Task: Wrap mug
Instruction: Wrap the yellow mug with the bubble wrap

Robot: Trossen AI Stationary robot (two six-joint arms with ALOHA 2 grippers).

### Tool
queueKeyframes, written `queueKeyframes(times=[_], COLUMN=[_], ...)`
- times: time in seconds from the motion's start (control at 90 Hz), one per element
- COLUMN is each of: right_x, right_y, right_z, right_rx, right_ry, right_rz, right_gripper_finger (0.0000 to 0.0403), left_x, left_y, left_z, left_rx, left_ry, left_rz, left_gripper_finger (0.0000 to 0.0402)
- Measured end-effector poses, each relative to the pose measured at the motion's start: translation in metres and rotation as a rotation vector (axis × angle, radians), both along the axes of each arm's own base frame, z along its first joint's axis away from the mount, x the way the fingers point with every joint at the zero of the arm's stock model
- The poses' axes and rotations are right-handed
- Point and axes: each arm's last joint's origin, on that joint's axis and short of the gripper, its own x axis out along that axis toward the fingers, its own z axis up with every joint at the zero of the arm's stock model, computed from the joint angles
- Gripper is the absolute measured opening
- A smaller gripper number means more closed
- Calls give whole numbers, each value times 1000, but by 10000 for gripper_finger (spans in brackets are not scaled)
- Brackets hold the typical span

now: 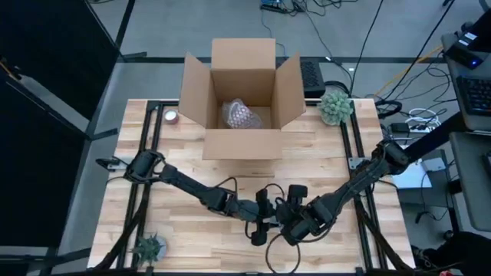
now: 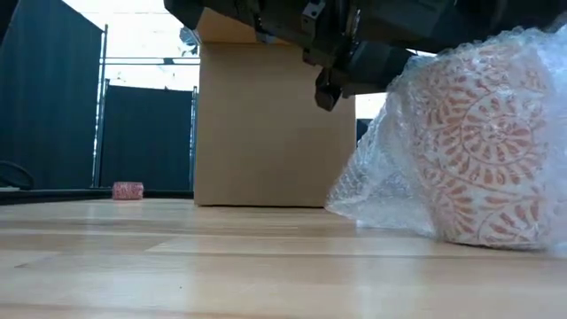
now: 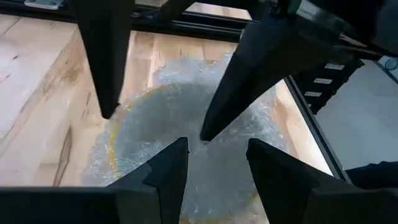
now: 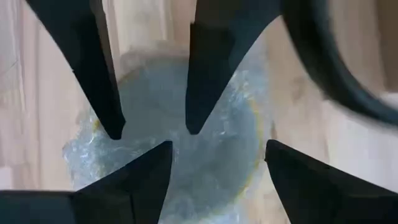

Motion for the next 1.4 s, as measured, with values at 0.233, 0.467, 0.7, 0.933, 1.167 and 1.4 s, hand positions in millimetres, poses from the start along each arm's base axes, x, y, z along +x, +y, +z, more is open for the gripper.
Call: queueKeyframes(times=[0.233,0.467,0.7,0.933,1.167,1.4], right_x=[7,13,6,-9,-30,-29], right_y=[-5,-9,-11,-17,-12,0], right_z=[-15,-25,-11,19,46,34], right_rx=[-29,-63,-12,23,135,106], right_ry=[49,55,53,0,-51,-44], right_rz=[-36,-71,-75,-98,-107,-125], right_gripper_finger=[244,244,244,244,244,244], left_x=[0,0,1,1,1,1], left_y=[-1,-1,-1,-1,-1,-1], left_z=[1,1,1,2,2,1], left_rx=[-1,-3,-6,-4,-4,-4], left_ry=[-8,-12,-11,-12,-12,-12], left_rz=[-5,-5,-4,-3,-3,-3], left_gripper_finger=[160,160,160,160,160,160])
